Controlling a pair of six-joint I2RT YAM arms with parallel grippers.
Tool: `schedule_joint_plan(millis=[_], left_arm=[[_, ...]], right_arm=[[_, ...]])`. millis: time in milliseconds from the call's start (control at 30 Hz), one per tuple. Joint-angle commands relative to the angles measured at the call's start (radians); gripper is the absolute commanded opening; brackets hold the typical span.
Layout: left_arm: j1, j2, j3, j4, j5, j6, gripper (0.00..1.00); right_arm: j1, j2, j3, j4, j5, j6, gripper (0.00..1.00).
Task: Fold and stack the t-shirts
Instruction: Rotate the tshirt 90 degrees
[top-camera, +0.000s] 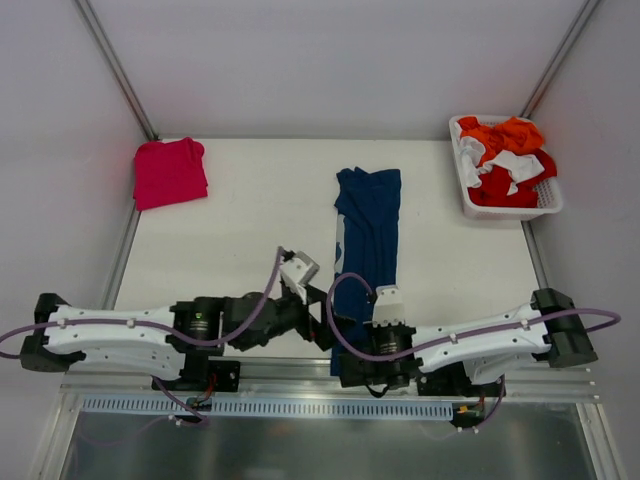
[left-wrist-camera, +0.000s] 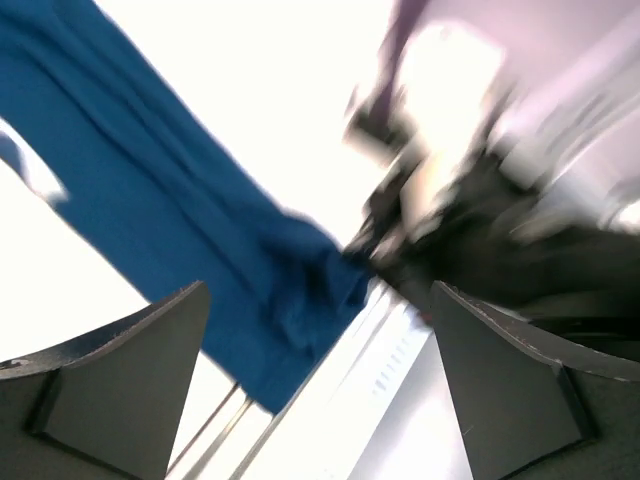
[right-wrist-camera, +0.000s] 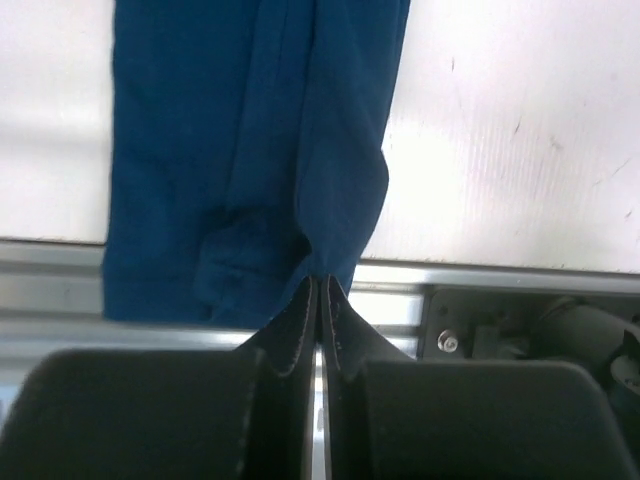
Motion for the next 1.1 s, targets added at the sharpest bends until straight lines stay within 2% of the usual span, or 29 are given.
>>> schedule_joint_plan(millis=[0, 133, 233, 300, 433, 533, 567, 600, 633, 667, 700, 867, 1067], left_arm=[[-0.011, -0.125, -0.063, -0.052, -0.2, -0.008, 0.94], [-0.01, -0.264, -0.128, -0.101, -0.236, -0.081, 0.94], [-0.01, -0.3, -0.157, -0.139, -0.252, -0.118, 0.93], [-0.01, -0.305, -0.163, -0.174, -0.269, -0.14, 0.93], [-0.01, -0.303, -0.167, -0.271, -0.412, -0.238, 0.95], [0.018, -0.297, -0.174, -0.328, -0.432, -0.305, 0.98], [0.032, -0.294, -0.177, -0.337, -0.423, -0.319, 0.99], [0.048, -0.294, -0.186, -0.346, -0.408, -0.35, 0.99], [0.083, -0.292, -0.194, -0.347, -0.388, -0.359, 0.99], [0.101, -0.292, -0.199, -0.347, -0.35, -0.365, 0.99], [0.114, -0.292, -0.208, -0.347, -0.337, -0.371, 0.99], [0.136, -0.274, -0.236, -0.347, -0.328, -0.417, 0.99], [0.142, -0.136, -0.2, -0.307, -0.217, -0.459, 0.99]], right_arm=[[-0.049, 0.08, 0.019, 0.064, -0.005, -0.171, 0.0], [-0.063, 0.21, 0.102, 0.086, -0.022, -0.245, 0.01], [-0.065, 0.293, 0.169, 0.121, -0.037, -0.298, 0.01], [-0.066, 0.319, 0.189, 0.176, -0.054, -0.331, 0.01], [-0.066, 0.317, 0.189, 0.23, -0.068, -0.363, 0.01], [-0.066, 0.3, 0.18, 0.23, -0.07, -0.36, 0.02], [-0.065, 0.297, 0.177, 0.228, -0.071, -0.357, 0.29], [-0.066, 0.284, 0.168, 0.228, -0.073, -0.355, 0.53], [-0.065, 0.28, 0.162, 0.222, -0.073, -0.339, 0.71], [-0.059, 0.274, 0.159, 0.216, -0.071, -0.331, 0.82], [-0.054, 0.266, 0.157, 0.181, -0.058, -0.317, 0.87], [0.009, 0.202, 0.194, -0.003, 0.007, -0.173, 0.93], [0.053, 0.119, 0.174, -0.143, 0.025, -0.032, 0.93]])
